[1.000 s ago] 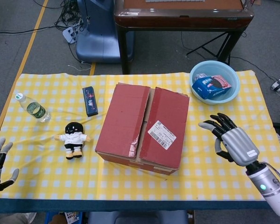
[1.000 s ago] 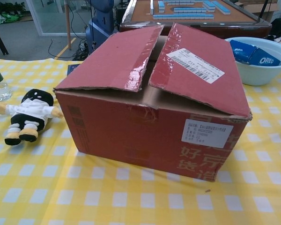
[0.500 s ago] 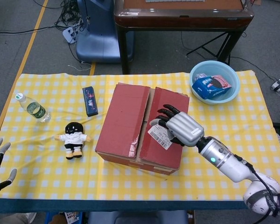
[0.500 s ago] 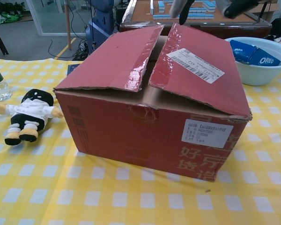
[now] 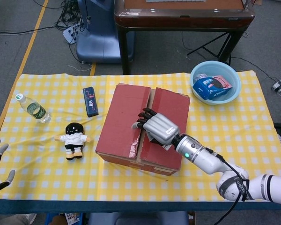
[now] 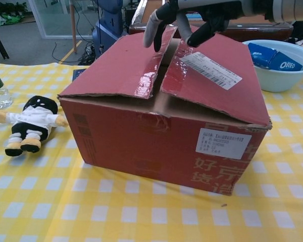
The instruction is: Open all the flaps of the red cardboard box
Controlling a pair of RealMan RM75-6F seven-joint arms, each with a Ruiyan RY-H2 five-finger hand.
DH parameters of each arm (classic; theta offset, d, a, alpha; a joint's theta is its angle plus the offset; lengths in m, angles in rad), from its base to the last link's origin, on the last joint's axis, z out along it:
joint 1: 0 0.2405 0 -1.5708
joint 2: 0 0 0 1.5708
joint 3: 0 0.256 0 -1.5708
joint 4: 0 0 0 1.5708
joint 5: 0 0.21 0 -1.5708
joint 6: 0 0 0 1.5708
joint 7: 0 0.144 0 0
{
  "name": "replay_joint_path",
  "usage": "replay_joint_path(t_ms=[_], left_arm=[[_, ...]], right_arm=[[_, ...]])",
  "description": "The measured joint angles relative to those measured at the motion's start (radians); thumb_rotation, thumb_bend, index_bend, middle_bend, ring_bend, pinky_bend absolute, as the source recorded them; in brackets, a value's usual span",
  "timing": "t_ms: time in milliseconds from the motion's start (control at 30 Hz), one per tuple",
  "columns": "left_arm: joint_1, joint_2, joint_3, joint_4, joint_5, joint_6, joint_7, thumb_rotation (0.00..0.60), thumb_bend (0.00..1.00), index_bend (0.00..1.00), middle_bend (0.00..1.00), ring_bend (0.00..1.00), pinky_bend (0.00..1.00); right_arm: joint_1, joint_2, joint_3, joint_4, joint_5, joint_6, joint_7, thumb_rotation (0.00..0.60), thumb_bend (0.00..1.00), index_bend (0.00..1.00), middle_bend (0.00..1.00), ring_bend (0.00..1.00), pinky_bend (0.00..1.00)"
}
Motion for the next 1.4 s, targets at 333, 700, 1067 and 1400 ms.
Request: replay_joint_path(t_ms=[333, 700, 1067, 1400], left_arm=[[-0.001, -0.004, 0.001, 0.003, 0.004, -0.003, -0.001, 0.600, 0.36, 0.11, 0.00, 0.00, 0.00], [-0.006, -0.003, -0.002, -0.004, 0.003, -0.007, 0.009, 0.600, 0.36, 0.11, 0.00, 0.00, 0.00], [-0.015, -0.009, -0.008, -0.007, 0.005, -0.010, 0.020, 0.600, 0.36, 0.11, 0.00, 0.00, 0.00], [-0.016, -0.005, -0.011, -0.008, -0.004, -0.013, 0.024, 0.600, 0.36, 0.11, 0.00, 0.00, 0.00]], right_arm=[[0.017, -0.002, -0.038, 0.000, 0.026, 0.003, -0.024, 0.600, 1.00, 0.26, 0.30, 0.13, 0.05], [0.021, 0.032, -0.058, -0.014, 0.033, 0.016, -0.033, 0.600, 1.00, 0.27, 0.35, 0.20, 0.05], [0.006, 0.062, -0.068, -0.025, 0.023, 0.048, -0.020, 0.600, 1.00, 0.28, 0.40, 0.22, 0.05], [-0.030, 0.104, -0.048, -0.049, -0.045, 0.113, 0.035, 0.600, 1.00, 0.28, 0.43, 0.28, 0.05]])
